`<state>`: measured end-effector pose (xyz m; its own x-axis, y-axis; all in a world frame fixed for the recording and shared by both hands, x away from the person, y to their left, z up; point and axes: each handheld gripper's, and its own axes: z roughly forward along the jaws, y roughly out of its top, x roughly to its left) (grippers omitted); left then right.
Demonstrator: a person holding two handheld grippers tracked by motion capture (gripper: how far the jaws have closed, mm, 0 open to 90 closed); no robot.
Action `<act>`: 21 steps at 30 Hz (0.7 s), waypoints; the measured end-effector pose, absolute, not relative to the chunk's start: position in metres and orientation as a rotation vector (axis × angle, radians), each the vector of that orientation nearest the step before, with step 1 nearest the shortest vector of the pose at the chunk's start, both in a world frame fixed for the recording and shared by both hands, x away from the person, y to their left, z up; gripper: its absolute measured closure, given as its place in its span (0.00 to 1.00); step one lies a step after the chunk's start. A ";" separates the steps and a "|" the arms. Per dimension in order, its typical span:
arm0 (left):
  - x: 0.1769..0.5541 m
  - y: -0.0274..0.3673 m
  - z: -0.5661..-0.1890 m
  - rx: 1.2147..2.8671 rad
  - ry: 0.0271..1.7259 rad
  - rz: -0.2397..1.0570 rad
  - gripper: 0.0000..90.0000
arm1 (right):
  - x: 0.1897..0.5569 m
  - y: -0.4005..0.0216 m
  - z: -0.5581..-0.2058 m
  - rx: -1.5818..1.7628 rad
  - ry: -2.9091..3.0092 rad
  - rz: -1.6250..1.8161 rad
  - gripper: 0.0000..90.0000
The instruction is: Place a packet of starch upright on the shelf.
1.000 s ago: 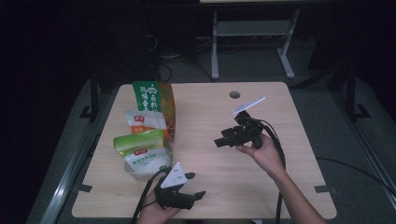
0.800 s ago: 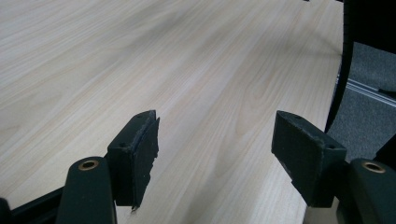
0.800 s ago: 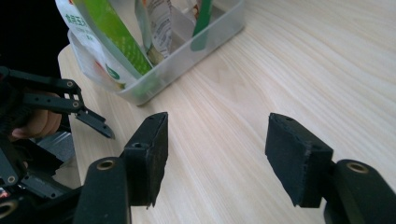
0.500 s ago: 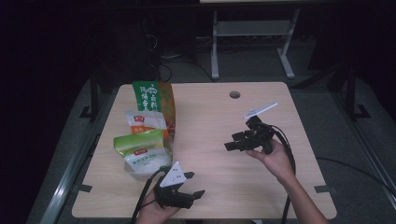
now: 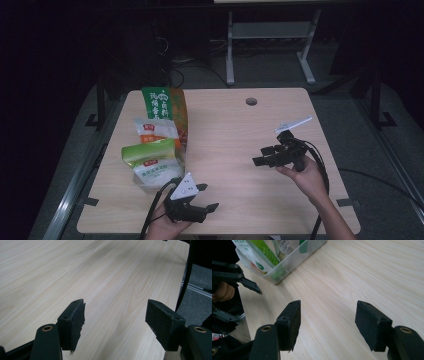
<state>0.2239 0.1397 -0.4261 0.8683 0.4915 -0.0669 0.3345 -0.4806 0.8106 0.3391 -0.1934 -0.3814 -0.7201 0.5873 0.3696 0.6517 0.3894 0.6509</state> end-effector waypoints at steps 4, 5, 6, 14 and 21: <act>0.224 0.139 -0.428 2.124 0.596 0.213 0.34 | 0.335 -0.203 -0.388 -1.171 -2.534 -1.251 0.40; 0.224 0.138 -0.428 2.124 0.596 0.211 0.34 | 0.334 -0.206 -0.390 -1.180 -2.530 -1.252 0.40; 0.224 0.138 -0.428 2.126 0.593 0.210 0.34 | 0.333 -0.208 -0.392 -1.186 -2.524 -1.256 0.40; 0.223 0.137 -0.429 2.131 0.598 0.211 0.34 | 0.322 -0.225 -0.407 -1.226 -2.489 -1.264 0.40; 0.223 0.138 -0.429 2.135 0.599 0.209 0.34 | 0.312 -0.230 -0.417 -1.231 -2.495 -1.262 0.39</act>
